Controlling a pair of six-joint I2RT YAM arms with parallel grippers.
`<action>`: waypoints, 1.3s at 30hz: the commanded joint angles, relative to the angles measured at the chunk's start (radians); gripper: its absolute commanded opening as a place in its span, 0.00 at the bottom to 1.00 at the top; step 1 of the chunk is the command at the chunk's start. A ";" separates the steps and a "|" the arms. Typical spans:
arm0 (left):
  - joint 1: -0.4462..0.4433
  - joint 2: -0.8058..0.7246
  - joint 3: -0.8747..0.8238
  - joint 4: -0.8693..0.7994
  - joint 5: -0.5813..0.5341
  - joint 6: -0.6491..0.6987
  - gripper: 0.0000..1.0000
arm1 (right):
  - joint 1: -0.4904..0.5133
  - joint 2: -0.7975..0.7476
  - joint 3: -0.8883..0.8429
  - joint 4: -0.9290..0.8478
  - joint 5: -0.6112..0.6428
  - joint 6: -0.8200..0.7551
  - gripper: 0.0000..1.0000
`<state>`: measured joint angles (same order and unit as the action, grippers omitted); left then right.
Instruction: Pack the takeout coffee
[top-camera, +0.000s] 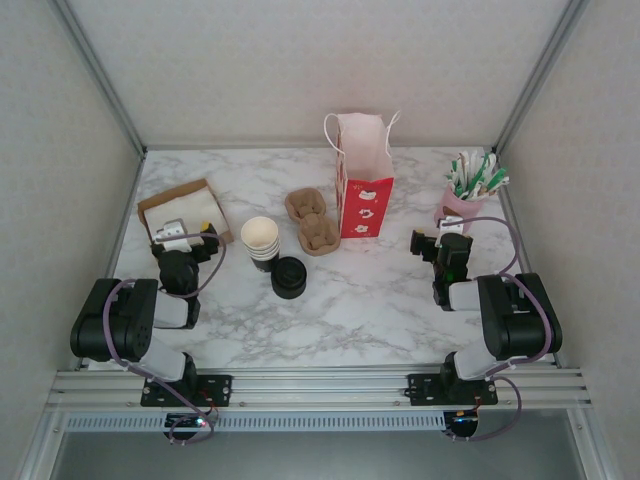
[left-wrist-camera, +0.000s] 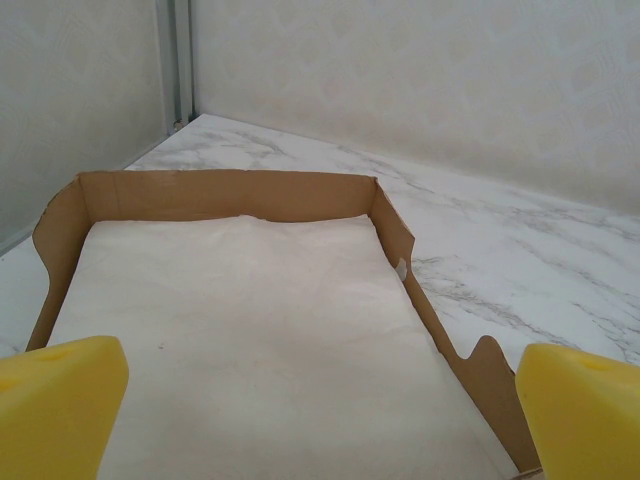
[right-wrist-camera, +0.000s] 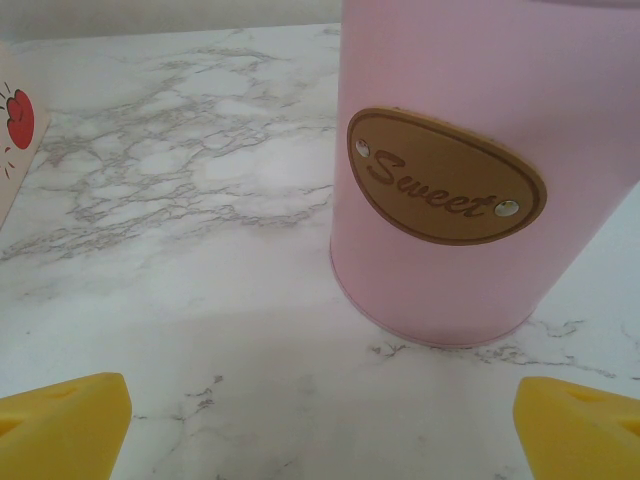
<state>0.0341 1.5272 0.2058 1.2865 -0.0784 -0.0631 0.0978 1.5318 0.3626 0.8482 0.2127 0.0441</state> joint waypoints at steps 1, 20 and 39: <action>0.006 0.010 0.012 0.020 -0.009 0.000 0.99 | -0.004 0.010 0.017 0.008 0.002 -0.005 0.99; -0.016 -0.260 0.028 -0.212 -0.108 -0.021 0.99 | 0.003 -0.304 0.061 -0.342 -0.041 0.002 0.99; -0.054 -0.879 0.424 -1.244 0.066 -0.556 0.99 | 0.005 -0.852 0.518 -1.456 -0.219 0.358 0.99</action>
<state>-0.0116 0.6670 0.5587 0.2920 -0.1322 -0.4519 0.0990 0.6662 0.8219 -0.3435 0.0662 0.3355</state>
